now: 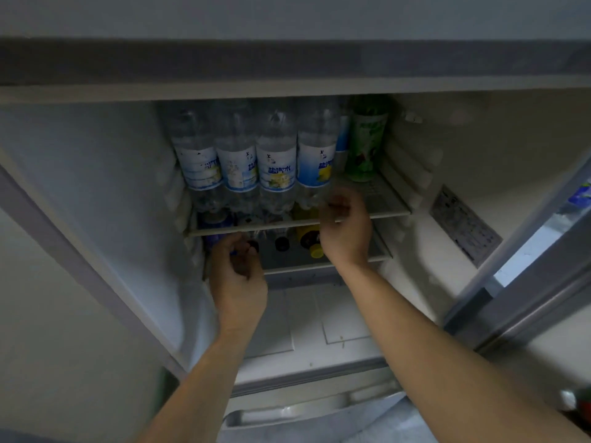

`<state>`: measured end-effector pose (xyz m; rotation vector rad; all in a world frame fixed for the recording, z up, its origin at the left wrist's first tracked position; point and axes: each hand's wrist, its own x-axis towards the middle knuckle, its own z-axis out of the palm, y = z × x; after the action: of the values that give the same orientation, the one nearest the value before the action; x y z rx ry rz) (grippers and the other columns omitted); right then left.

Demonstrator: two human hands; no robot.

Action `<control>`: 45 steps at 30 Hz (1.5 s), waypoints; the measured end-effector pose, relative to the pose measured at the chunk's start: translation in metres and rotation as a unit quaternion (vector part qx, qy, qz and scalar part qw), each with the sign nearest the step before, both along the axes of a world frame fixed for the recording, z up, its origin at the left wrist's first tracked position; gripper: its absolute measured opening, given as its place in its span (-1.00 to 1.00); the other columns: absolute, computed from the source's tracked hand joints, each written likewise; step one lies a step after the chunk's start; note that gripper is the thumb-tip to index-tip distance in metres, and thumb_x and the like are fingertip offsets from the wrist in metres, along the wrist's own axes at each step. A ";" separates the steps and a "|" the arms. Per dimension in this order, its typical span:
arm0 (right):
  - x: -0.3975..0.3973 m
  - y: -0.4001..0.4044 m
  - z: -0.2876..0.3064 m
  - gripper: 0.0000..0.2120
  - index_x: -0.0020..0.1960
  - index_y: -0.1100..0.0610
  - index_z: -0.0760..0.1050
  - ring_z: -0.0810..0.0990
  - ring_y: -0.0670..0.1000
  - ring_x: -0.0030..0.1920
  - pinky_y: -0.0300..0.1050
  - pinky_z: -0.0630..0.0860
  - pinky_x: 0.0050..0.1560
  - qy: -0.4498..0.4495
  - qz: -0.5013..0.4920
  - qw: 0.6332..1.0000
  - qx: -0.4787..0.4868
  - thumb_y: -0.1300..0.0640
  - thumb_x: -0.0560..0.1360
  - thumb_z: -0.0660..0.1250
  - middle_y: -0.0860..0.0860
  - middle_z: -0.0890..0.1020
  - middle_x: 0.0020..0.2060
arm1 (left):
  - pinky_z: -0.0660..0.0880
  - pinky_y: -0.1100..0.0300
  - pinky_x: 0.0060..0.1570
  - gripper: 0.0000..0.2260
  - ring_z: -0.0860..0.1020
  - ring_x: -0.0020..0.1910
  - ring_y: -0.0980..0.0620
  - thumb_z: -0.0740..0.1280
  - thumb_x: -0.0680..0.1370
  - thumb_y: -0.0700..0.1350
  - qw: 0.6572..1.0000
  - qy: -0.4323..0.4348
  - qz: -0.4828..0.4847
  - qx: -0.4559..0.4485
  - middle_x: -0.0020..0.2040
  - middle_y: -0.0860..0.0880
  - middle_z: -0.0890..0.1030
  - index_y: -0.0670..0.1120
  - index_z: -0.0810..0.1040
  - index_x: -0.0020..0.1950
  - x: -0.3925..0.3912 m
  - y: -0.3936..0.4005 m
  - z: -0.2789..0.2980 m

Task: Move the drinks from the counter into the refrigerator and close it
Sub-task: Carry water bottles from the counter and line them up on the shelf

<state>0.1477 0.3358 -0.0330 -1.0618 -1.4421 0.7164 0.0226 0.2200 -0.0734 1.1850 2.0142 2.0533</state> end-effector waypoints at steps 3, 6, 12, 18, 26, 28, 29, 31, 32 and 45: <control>0.016 -0.024 -0.014 -0.77 0.05 -0.13 0.48 0.58 -0.28 -0.10 -0.36 0.51 -0.10 0.002 0.013 1.000 -0.011 0.17 0.52 0.40 -0.26 0.59 -0.13 | 0.45 0.44 -0.23 -0.73 0.56 -0.15 0.15 0.33 0.55 -0.29 1.000 -0.008 -0.026 -0.007 -0.10 0.13 0.56 0.00 0.46 0.17 0.014 -0.009 -0.018; 0.045 -0.050 -0.032 -0.81 0.13 0.03 0.53 0.56 -0.32 -0.09 -0.50 0.44 -0.14 -0.015 0.006 0.999 -0.046 0.14 0.52 0.40 -0.25 0.58 -0.10 | 0.45 0.41 -0.17 -0.64 0.55 -0.09 0.19 0.33 0.55 -0.29 0.996 -0.032 -0.070 -0.035 -0.06 0.21 0.55 0.17 0.45 0.16 0.034 -0.020 -0.031; 0.133 -0.118 -0.075 -0.83 0.12 0.00 0.53 0.58 -0.16 -0.09 -0.27 0.54 -0.03 -0.011 -0.029 0.990 -0.138 0.14 0.54 0.39 -0.17 0.61 -0.09 | 0.47 0.48 -0.14 -0.61 0.53 -0.05 0.27 0.33 0.54 -0.33 0.983 -0.030 -0.160 -0.086 -0.01 0.17 0.53 0.15 0.41 0.15 0.106 -0.049 -0.063; 0.247 -0.224 -0.127 -0.82 -0.02 -0.01 0.53 0.60 -0.21 -0.19 -0.38 0.49 -0.11 0.026 -0.167 0.964 -0.208 0.26 0.51 0.41 -0.13 0.64 -0.21 | 0.48 0.38 -0.20 -0.73 0.55 -0.11 0.19 0.34 0.57 -0.24 0.945 -0.024 -0.285 -0.160 -0.05 0.15 0.55 0.06 0.44 0.19 0.207 -0.101 -0.108; 0.384 -0.416 -0.209 -0.82 0.08 0.05 0.57 0.63 -0.10 -0.20 -0.12 0.58 -0.10 0.043 -0.364 0.849 -0.381 0.12 0.49 0.45 -0.07 0.64 -0.18 | 0.54 0.02 -0.04 -0.65 0.58 -0.09 0.05 0.40 0.52 -0.22 0.810 0.077 -0.445 -0.374 0.08 0.01 0.56 0.12 0.41 0.18 0.267 -0.205 -0.200; 0.407 -0.465 -0.225 -0.80 0.09 0.08 0.57 0.62 -0.06 -0.19 -0.08 0.56 -0.07 0.073 -0.399 0.810 -0.424 0.13 0.48 0.45 -0.08 0.62 -0.19 | 0.54 0.00 0.02 -0.65 0.60 -0.08 -0.04 0.43 0.49 -0.21 0.759 0.102 -0.465 -0.443 0.12 -0.05 0.57 0.08 0.42 0.16 0.267 -0.227 -0.220; 0.416 -0.488 -0.233 -0.79 0.09 0.08 0.57 0.62 -0.04 -0.18 -0.07 0.56 -0.06 0.090 -0.413 0.790 -0.444 0.13 0.47 0.45 -0.08 0.62 -0.19 | 0.53 0.00 0.05 -0.66 0.61 -0.06 -0.08 0.45 0.48 -0.21 0.736 0.114 -0.467 -0.477 0.12 -0.07 0.58 0.04 0.44 0.17 0.265 -0.237 -0.229; 0.430 -0.530 -0.248 -0.78 0.11 0.09 0.55 0.62 0.03 -0.13 -0.02 0.57 -0.01 0.119 -0.432 0.755 -0.479 0.13 0.48 0.45 -0.04 0.61 -0.16 | 0.52 -0.01 0.11 -0.64 0.59 0.01 -0.16 0.47 0.47 -0.19 0.689 0.128 -0.456 -0.549 0.10 -0.11 0.58 -0.08 0.49 0.24 0.255 -0.254 -0.244; 0.434 -0.549 -0.255 -0.77 0.12 0.09 0.55 0.62 0.06 -0.10 0.01 0.58 -0.01 0.134 -0.437 0.739 -0.495 0.12 0.48 0.45 -0.02 0.61 -0.13 | 0.52 -0.02 0.12 -0.61 0.58 0.03 -0.16 0.47 0.47 -0.18 0.661 0.127 -0.447 -0.589 0.10 -0.14 0.58 -0.14 0.50 0.27 0.248 -0.260 -0.249; 0.423 -0.686 -0.292 -0.72 0.18 0.15 0.49 0.59 0.11 -0.12 0.03 0.59 -0.12 0.248 -0.507 0.557 -0.609 0.09 0.51 0.41 0.12 0.60 -0.04 | 0.55 -0.12 0.01 -0.63 0.55 0.10 -0.29 0.43 0.52 -0.17 0.550 0.088 -0.400 -0.728 0.20 -0.24 0.55 -0.26 0.50 0.29 0.261 -0.228 -0.281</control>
<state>0.5702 -0.3497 -0.3248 -2.1635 0.5560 0.9534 0.2841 -0.0085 -0.3544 1.2507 1.6639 -0.3590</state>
